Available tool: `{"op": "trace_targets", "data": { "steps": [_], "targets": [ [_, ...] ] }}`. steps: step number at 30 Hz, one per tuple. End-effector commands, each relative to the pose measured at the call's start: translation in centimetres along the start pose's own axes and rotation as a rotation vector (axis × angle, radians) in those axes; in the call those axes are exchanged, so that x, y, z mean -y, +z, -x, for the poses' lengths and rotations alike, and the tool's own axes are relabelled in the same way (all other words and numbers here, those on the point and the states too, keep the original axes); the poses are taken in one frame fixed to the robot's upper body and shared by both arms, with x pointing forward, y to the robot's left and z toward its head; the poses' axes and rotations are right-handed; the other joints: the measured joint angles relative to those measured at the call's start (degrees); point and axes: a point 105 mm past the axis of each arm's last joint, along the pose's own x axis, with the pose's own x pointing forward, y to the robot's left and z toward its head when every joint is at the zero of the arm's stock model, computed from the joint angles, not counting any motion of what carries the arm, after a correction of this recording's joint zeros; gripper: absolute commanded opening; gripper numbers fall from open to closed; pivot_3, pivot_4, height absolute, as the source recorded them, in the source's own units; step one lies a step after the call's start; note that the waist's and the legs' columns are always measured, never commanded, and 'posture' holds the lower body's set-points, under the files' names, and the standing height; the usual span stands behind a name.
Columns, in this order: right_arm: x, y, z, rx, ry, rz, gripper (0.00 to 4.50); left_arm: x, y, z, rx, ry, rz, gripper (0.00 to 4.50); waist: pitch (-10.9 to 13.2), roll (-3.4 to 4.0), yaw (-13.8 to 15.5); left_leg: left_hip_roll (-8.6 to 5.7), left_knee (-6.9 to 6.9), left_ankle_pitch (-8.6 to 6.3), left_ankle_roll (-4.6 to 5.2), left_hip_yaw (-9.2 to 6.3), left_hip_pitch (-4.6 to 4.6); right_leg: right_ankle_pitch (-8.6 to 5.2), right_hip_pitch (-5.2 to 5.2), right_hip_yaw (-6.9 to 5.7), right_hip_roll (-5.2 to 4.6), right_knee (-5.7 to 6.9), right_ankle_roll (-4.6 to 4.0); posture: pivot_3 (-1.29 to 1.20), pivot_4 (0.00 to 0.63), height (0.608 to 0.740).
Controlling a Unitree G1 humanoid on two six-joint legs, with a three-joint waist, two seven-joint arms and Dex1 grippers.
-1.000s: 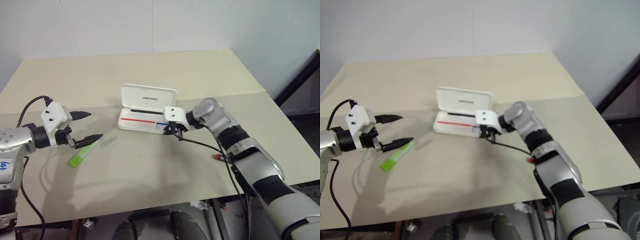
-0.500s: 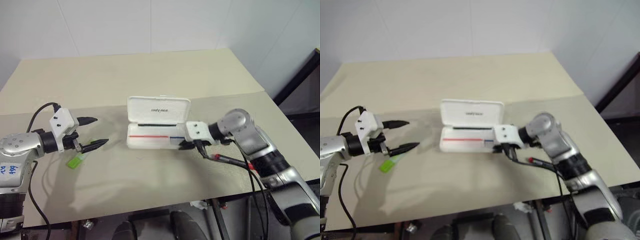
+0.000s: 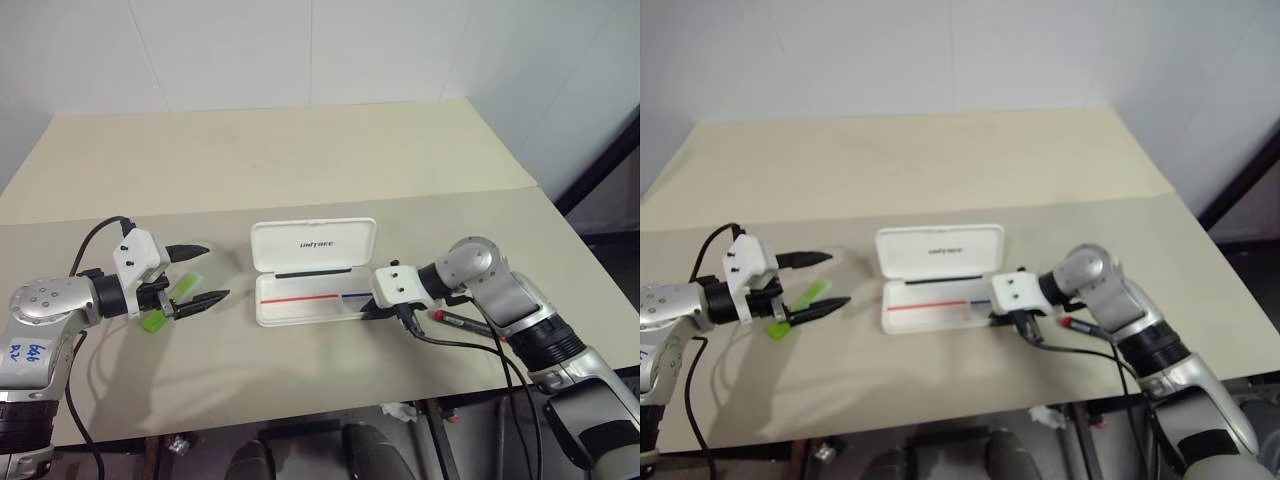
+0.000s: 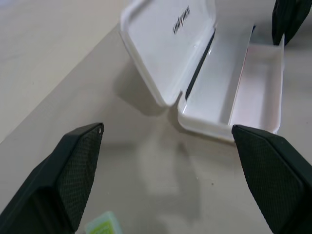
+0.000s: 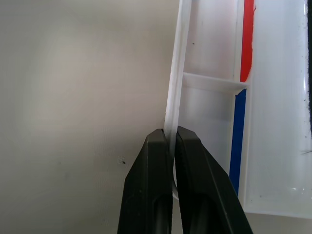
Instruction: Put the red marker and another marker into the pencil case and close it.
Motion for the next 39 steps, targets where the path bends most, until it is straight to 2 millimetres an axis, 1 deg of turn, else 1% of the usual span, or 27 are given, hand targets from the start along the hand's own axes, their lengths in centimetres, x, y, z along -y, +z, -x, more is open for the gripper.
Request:
{"op": "trace_targets", "data": {
  "steps": [1, 6, 9, 11, 14, 17, 20, 24, 27, 29, 30, 32, 34, 37, 39],
  "targets": [
    [0.8, -0.5, 0.2, -0.035, -0.037, 0.046, 0.07, 0.3, 1.2, 0.2, 0.030, 0.003, -0.033, 4.50, 0.0, -0.05, -0.2, 0.00, 0.01, 0.00, 0.00, 0.00, 0.01, 0.02, 0.00, 0.00, 0.00, 0.02, -0.01, 0.00, 0.150, 0.740],
    [0.8, -0.8, 0.2, -0.038, -0.031, 0.034, 0.07, 0.1, 1.3, 0.2, 0.028, 0.011, -0.031, 4.50, 0.0, -0.07, 0.0, 0.00, 0.06, 0.10, 0.07, 0.00, 0.19, 0.13, 0.17, 0.00, 0.00, 0.02, -0.16, 0.00, 0.150, 0.740],
    [1.6, 0.1, 0.3, -0.007, -0.070, 0.050, 0.83, 0.1, 1.4, 0.1, 0.034, 0.013, -0.032, 4.50, 0.0, -0.09, 0.0, 0.00, 0.10, 0.19, 0.07, 0.00, 0.20, 0.19, 0.19, 0.00, 0.00, -0.01, -0.31, 0.00, 0.150, 0.740],
    [2.0, 0.7, 0.4, 0.013, -0.091, 0.063, 1.47, 0.1, 1.4, 0.0, 0.037, 0.013, -0.033, 4.50, 0.0, -0.10, 0.0, 0.00, 0.09, 0.24, 0.06, 0.01, 0.19, 0.21, 0.19, 0.01, 0.00, -0.03, -0.36, 0.00, 0.150, 0.740],
    [2.2, 1.8, 0.9, 0.052, -0.089, 0.066, 1.47, 0.1, 1.4, 0.0, 0.038, 0.015, -0.034, 4.50, 0.0, -0.09, 0.0, 0.00, 0.02, 0.25, 0.06, 0.01, 0.18, 0.22, 0.14, 0.00, 0.00, -0.02, -0.33, 0.00, 0.150, 0.740],
    [1.7, 2.5, 1.2, 0.084, -0.060, 0.076, 1.47, 0.0, 1.4, 0.0, 0.041, 0.018, -0.035, 4.50, 0.0, -0.09, 0.1, 0.01, -0.12, 0.24, 0.05, 0.01, 0.12, 0.25, 0.03, -0.01, 0.00, -0.01, -0.22, 0.00, 0.150, 0.740],
    [0.7, 3.2, 1.5, 0.128, -0.008, 0.076, 1.47, 0.0, 1.4, 0.0, 0.042, 0.019, -0.036, 4.50, 0.0, -0.09, 0.1, 0.02, -0.15, 0.18, -0.03, 0.00, 0.06, 0.18, -0.02, -0.02, 0.01, -0.02, -0.18, 0.00, 0.150, 0.740],
    [-0.1, 3.4, 2.2, 0.146, 0.035, 0.054, 1.47, 0.0, 1.5, 0.1, 0.042, 0.022, -0.036, 4.50, 0.0, -0.09, 0.5, 0.02, -0.13, 0.13, -0.04, 0.00, 0.02, 0.15, -0.01, -0.02, 0.01, -0.11, -0.18, 0.00, 0.150, 0.740],
    [0.0, 3.4, 2.9, 0.154, 0.020, 0.038, 2.02, 0.0, 1.5, 0.2, 0.042, 0.024, -0.036, 4.50, 0.0, -0.09, 0.7, 0.02, -0.10, 0.12, -0.03, 0.00, 0.03, 0.16, 0.00, -0.02, 0.00, -0.11, -0.18, 0.00, 0.150, 0.740],
    [0.5, 3.7, 3.6, 0.184, -0.015, 0.030, 2.74, 0.0, 1.5, 0.2, 0.042, 0.025, -0.036, 4.50, 0.0, -0.09, 0.8, 0.02, -0.10, 0.13, -0.03, 0.00, 0.03, 0.16, -0.01, -0.02, 0.01, -0.10, -0.18, 0.00, 0.150, 0.740],
    [1.0, 3.8, 4.5, 0.216, -0.051, 0.009, 3.09, 0.1, 1.6, 0.2, 0.043, 0.021, -0.036, 4.50, 0.0, -0.09, 0.8, 0.03, -0.09, 0.13, -0.03, 0.00, 0.04, 0.15, 0.00, -0.02, 0.01, -0.09, -0.19, 0.00, 0.150, 0.740],
    [1.9, 3.4, 6.5, 0.254, -0.124, -0.041, 3.80, 0.3, 2.0, 0.1, 0.051, 0.004, -0.036, 4.50, 0.0, -0.09, 0.9, 0.02, -0.09, 0.13, -0.03, 0.01, 0.04, 0.16, 0.00, -0.02, 0.01, -0.09, -0.18, 0.00, 0.150, 0.740],
    [2.2, 2.9, 7.8, 0.271, -0.168, -0.077, 4.46, 0.6, 2.5, 0.0, 0.064, -0.015, -0.037, 4.50, 0.0, -0.09, 1.3, 0.02, -0.10, 0.13, -0.03, 0.01, 0.03, 0.16, 0.00, -0.02, 0.00, -0.10, -0.18, 0.00, 0.150, 0.740],
    [2.0, 1.9, 9.8, 0.297, -0.204, -0.184, 4.46, 1.3, 3.5, -0.5, 0.091, -0.058, -0.042, 4.50, 0.0, -0.09, 1.6, 0.03, -0.12, 0.12, -0.02, 0.01, 0.03, 0.15, 0.00, -0.02, 0.01, -0.17, -0.19, 0.00, 0.150, 0.740],
    [2.0, 1.0, 11.0, 0.286, -0.254, -0.213, 4.46, 2.1, 4.3, -0.8, 0.105, -0.119, -0.053, 4.50, 0.0, -0.09, 1.7, 0.03, -0.14, 0.12, -0.02, 0.00, 0.02, 0.14, 0.00, -0.03, 0.01, -0.20, -0.20, 0.00, 0.150, 0.740]
  ]
}}
